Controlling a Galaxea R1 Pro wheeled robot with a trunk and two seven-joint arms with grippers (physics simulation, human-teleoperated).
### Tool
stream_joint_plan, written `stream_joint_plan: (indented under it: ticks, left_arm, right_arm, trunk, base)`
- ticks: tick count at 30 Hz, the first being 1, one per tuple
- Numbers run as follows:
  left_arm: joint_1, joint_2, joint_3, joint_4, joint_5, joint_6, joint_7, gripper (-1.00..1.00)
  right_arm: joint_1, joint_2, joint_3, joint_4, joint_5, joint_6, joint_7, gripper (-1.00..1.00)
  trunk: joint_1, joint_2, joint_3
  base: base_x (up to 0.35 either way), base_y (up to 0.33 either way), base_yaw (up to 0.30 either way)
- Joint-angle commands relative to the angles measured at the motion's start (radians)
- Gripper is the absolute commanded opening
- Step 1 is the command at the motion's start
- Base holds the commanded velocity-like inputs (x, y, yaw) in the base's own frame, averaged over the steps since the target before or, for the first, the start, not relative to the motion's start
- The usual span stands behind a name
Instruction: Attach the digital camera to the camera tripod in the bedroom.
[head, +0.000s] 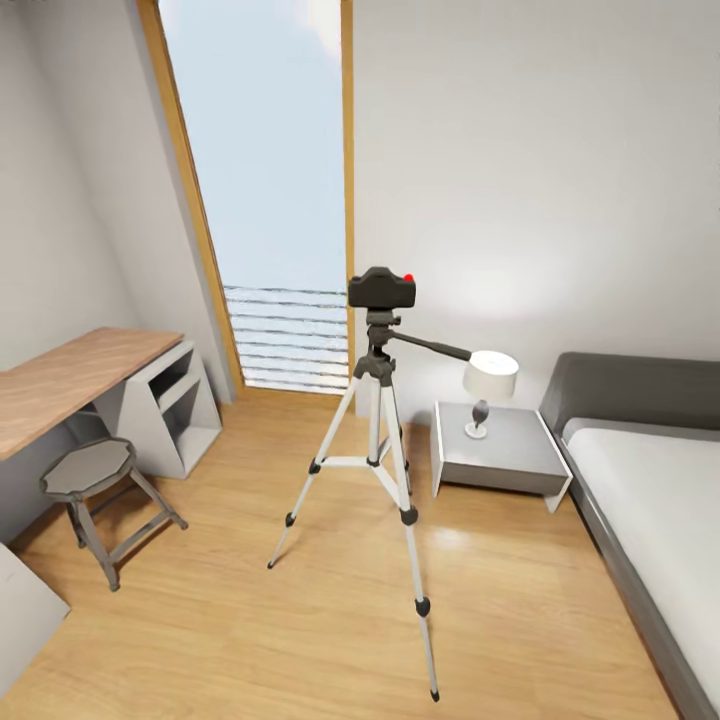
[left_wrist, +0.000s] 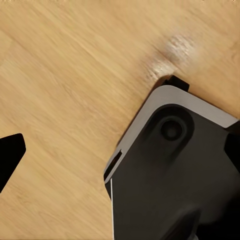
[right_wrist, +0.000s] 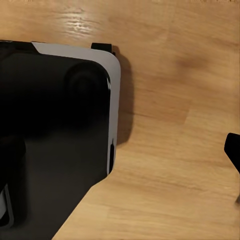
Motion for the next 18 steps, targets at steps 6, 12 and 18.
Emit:
stream_joint_plan:
  ticks: [6, 12, 18]
  left_arm:
    - [-0.001, 0.000, 0.006, 0.000, -0.003, 0.003, 0.003, 1.00]
    - [-0.001, 0.000, 0.005, 0.000, -0.003, 0.003, 0.003, 1.00]
    - [-0.001, 0.000, 0.005, 0.000, -0.002, 0.003, 0.003, 1.00]
  right_arm:
    - [-0.002, -0.001, 0.008, 0.004, -0.009, -0.003, 0.007, 1.00]
    - [0.001, 0.000, 0.008, 0.004, -0.008, -0.003, 0.014, 1.00]
    - [0.011, 0.000, 0.008, 0.004, -0.008, -0.006, 0.008, 1.00]
  trunk:
    - [0.001, -0.002, 0.008]
    - [0.001, -0.002, 0.017]
    - [0.001, -0.002, 0.027]
  base:
    - [0.000, 0.000, 0.000]
    - [0.000, 0.000, 0.000]
    - [0.000, 0.000, 0.000]
